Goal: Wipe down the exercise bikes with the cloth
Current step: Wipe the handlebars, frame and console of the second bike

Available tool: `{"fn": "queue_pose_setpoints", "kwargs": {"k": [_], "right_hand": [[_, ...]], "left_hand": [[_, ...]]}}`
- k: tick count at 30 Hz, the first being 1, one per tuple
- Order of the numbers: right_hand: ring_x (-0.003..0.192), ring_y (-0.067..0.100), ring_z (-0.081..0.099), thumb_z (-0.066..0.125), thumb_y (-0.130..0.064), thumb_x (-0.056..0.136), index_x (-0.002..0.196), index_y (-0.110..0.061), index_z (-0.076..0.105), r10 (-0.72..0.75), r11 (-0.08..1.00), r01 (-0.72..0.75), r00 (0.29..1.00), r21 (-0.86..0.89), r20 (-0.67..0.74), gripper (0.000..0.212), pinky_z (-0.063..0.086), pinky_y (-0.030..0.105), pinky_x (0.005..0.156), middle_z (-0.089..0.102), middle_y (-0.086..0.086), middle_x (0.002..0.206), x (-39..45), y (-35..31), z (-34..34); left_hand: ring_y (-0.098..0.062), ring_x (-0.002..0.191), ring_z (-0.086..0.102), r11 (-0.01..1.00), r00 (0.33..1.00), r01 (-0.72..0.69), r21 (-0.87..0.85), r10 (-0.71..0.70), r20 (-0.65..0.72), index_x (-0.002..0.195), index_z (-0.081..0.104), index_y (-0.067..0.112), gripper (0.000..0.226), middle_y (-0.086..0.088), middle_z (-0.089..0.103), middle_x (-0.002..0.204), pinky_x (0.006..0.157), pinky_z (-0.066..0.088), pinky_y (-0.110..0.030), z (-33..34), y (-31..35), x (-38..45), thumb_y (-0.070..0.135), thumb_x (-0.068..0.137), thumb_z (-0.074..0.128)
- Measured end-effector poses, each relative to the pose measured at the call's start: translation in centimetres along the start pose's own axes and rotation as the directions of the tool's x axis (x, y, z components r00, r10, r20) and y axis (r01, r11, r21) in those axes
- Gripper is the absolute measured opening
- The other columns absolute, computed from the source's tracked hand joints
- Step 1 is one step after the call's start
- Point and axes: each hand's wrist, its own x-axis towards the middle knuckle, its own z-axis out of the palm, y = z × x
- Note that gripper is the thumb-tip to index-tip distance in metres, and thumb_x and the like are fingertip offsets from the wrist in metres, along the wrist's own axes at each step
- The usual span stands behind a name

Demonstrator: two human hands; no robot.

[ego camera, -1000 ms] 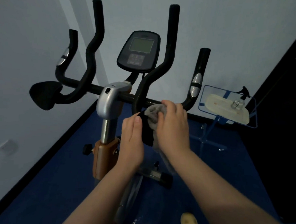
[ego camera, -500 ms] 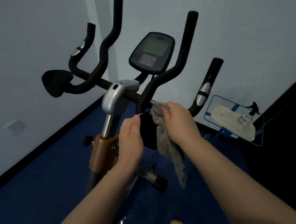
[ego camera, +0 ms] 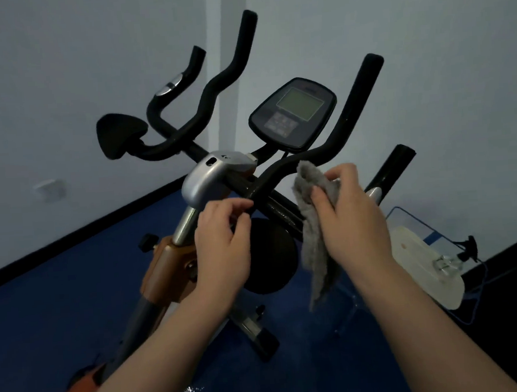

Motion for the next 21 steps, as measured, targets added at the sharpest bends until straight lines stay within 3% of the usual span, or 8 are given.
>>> {"fn": "queue_pose_setpoints", "kwargs": {"k": [3, 4, 6, 8, 12, 16, 18, 21], "right_hand": [[0.091, 0.019, 0.057, 0.026, -0.043, 0.1, 0.104, -0.022, 0.053, -0.164, 0.873, 0.259, 0.954, -0.413, 0.25, 0.035, 0.038, 0.036, 0.091, 0.06, -0.004, 0.093, -0.8, 1.5, 2.1], [0.091, 0.02, 0.057, 0.02, -0.044, 0.1, 0.105, -0.022, 0.054, -0.184, 0.82, 0.322, 0.931, -0.472, 0.316, 0.04, 0.034, 0.036, 0.096, 0.062, -0.003, 0.093, -1.5, 1.7, 2.8], [0.08, 0.023, 0.06, 0.017, -0.045, 0.098, 0.104, -0.019, 0.052, -0.19, 0.783, 0.376, 0.903, -0.495, 0.385, 0.044, 0.037, 0.036, 0.079, 0.065, 0.001, 0.087, -1.3, 2.3, 3.2], [0.076, 0.028, 0.061, 0.019, -0.046, 0.099, 0.107, -0.016, 0.048, -0.191, 0.821, 0.398, 0.867, -0.41, 0.459, 0.042, 0.032, 0.035, 0.063, 0.065, 0.006, 0.09, 0.6, 2.4, 3.8], [0.092, 0.035, 0.059, 0.023, -0.045, 0.101, 0.116, -0.013, 0.041, -0.192, 0.931, 0.344, 0.741, -0.118, 0.644, 0.04, 0.042, 0.04, 0.069, 0.06, 0.014, 0.108, 4.4, 0.9, 6.1], [0.088, 0.031, 0.059, 0.026, -0.043, 0.101, 0.145, -0.02, 0.021, -0.325, 0.866, 0.488, 0.712, -0.105, 0.622, 0.05, 0.039, 0.036, 0.065, 0.053, 0.007, 0.12, 2.3, 3.3, 3.5], [0.084, 0.029, 0.06, 0.026, -0.044, 0.1, 0.143, -0.019, 0.022, -0.345, 0.831, 0.541, 0.684, -0.129, 0.643, 0.05, 0.037, 0.035, 0.062, 0.055, 0.006, 0.116, 2.5, 3.9, 3.3], [0.088, 0.031, 0.059, 0.028, -0.044, 0.101, 0.125, -0.012, 0.036, -0.241, 0.893, 0.431, 0.7, -0.127, 0.672, 0.041, 0.038, 0.036, 0.064, 0.057, 0.012, 0.112, 4.0, 1.5, 5.4]], "left_hand": [[-0.01, 0.094, 0.052, 0.99, 0.997, -0.034, 0.137, 0.042, -0.06, 0.102, 0.063, 0.025, 0.017, 0.009, 0.056, 0.098, 0.086, 0.046, -0.04, 1.4, 0.3, 0.6, 0.017, 0.093, 0.051], [-0.009, 0.091, 0.051, 0.983, 0.994, -0.038, 0.181, 0.057, -0.098, 0.1, 0.064, 0.024, 0.017, 0.009, 0.056, 0.097, 0.082, 0.046, -0.039, 1.8, 0.1, 0.5, 0.018, 0.093, 0.05], [-0.008, 0.085, 0.049, 0.965, 0.98, -0.054, 0.257, 0.1, -0.17, 0.095, 0.064, 0.023, 0.018, 0.009, 0.056, 0.092, 0.075, 0.045, -0.036, 2.2, -0.3, 0.3, 0.019, 0.094, 0.047], [-0.009, 0.082, 0.049, 0.948, 0.971, -0.067, 0.311, 0.134, -0.198, 0.091, 0.064, 0.022, 0.02, 0.007, 0.056, 0.089, 0.072, 0.042, -0.032, 2.5, -0.5, 0.3, 0.021, 0.092, 0.043], [-0.004, 0.08, 0.044, 0.933, 0.965, -0.057, 0.356, 0.143, -0.219, 0.088, 0.061, 0.024, 0.023, 0.008, 0.054, 0.087, 0.071, 0.036, -0.026, 2.7, -0.7, 0.3, 0.026, 0.091, 0.038], [-0.001, 0.079, 0.041, 0.929, 0.961, -0.049, 0.367, 0.144, -0.235, 0.085, 0.058, 0.025, 0.02, 0.009, 0.053, 0.084, 0.069, 0.03, -0.017, 2.7, -0.7, 0.2, 0.024, 0.09, 0.04], [-0.001, 0.078, 0.041, 0.933, 0.961, -0.032, 0.359, 0.127, -0.244, 0.084, 0.057, 0.027, 0.019, 0.01, 0.053, 0.084, 0.072, 0.031, -0.014, 2.7, -0.9, 0.3, 0.024, 0.09, 0.039], [-0.003, 0.077, 0.042, 0.931, 0.961, -0.044, 0.363, 0.139, -0.238, 0.084, 0.059, 0.025, 0.02, 0.009, 0.054, 0.083, 0.068, 0.031, -0.019, 2.8, -0.9, 0.3, 0.023, 0.09, 0.04]]}}
